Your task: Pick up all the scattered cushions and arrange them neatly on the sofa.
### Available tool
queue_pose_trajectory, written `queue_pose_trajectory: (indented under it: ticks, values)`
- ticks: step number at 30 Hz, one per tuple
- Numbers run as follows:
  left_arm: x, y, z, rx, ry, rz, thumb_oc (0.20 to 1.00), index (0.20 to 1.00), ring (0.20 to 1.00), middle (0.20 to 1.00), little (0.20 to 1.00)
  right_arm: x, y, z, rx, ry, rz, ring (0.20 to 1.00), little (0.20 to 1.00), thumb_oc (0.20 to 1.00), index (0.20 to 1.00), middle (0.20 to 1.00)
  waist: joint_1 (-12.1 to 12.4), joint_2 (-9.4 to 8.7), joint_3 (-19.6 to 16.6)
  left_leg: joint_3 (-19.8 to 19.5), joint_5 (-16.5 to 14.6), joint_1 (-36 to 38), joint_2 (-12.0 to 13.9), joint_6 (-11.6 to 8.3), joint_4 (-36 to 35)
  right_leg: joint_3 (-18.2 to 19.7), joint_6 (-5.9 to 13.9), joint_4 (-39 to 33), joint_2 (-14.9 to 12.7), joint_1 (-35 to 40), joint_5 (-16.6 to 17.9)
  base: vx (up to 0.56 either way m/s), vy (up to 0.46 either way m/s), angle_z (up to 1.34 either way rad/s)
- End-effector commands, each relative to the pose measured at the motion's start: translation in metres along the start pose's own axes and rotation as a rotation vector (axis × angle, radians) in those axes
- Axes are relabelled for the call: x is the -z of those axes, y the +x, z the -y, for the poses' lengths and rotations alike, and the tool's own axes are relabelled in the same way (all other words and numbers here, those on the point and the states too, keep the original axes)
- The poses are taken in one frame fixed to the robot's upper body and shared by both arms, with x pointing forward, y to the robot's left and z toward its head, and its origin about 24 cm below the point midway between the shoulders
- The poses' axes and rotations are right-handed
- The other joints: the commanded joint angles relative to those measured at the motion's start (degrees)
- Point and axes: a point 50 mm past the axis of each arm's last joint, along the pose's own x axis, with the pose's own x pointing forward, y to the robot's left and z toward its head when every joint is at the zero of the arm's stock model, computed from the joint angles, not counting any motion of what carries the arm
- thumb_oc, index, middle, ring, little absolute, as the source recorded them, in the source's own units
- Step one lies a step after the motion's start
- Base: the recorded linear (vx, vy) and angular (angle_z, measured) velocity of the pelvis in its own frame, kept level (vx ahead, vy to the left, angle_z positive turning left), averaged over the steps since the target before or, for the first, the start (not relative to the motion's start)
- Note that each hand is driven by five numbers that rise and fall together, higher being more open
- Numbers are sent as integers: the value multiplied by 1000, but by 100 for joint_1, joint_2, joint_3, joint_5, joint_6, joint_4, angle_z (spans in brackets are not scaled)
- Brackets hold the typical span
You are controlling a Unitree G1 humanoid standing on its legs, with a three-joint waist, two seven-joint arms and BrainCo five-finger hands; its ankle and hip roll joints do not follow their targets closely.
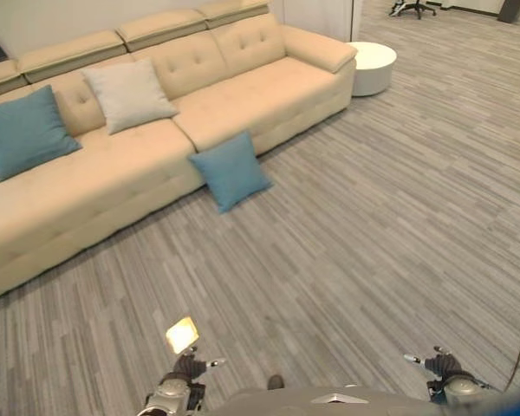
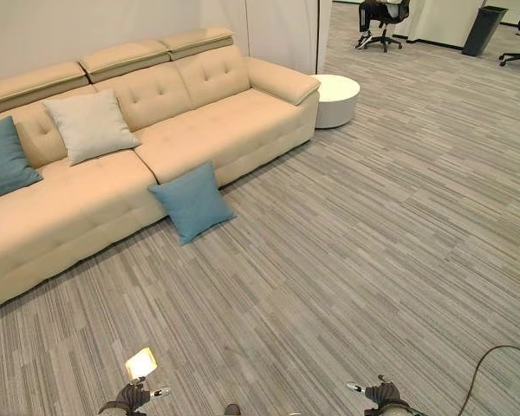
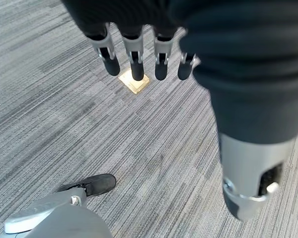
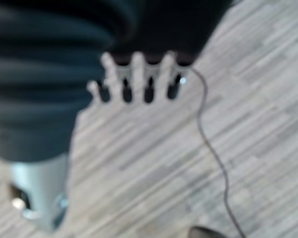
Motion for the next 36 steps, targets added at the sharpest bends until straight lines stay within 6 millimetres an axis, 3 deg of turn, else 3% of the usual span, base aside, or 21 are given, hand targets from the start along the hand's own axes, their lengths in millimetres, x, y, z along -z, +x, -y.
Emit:
queue_pose_trajectory:
  ticks: [1,20,27,33,36]
  values:
    - [-13,3,1,-12,8,21,1000,1000,1000,1000,1000,2,0,-4,2,-35,-15,1000,1000,1000,1000,1000,27,-363,-6,-497,-791,221,-450,139,-113,-279,382,-1675,-8,876,533,0,0,0]
    - [-11,3,3,4,60,15,1000,1000,1000,1000,1000,-1,0,-10,-24,-77,-10,1000,1000,1000,1000,1000,69,-398,58,-457,-904,301,-463,227,-113,-207,404,-1675,-46,933,528,37,22,-1]
    - [-15,4,1,-6,50,27,1000,1000,1000,1000,1000,-15,1,-13,-33,-86,30,1000,1000,1000,1000,1000,182,-380,127,-454,-1058,128,-540,308,198,-149,459,-1570,-116,835,519,46,73,0]
    - [-18,5,-3,-16,46,38,1000,1000,1000,1000,1000,-29,3,-15,-42,-142,76,1000,1000,1000,1000,1000,331,-384,224,-555,-1197,-123,-629,439,510,-218,523,-1016,-237,525,372,42,132,-3]
    - [-16,4,-6,-22,32,28,1000,1000,1000,1000,1000,-30,2,-17,-53,-153,80,1000,1000,1000,1000,1000,371,-390,291,-728,-1233,-102,-681,552,537,-291,600,-195,-350,179,315,71,158,2]
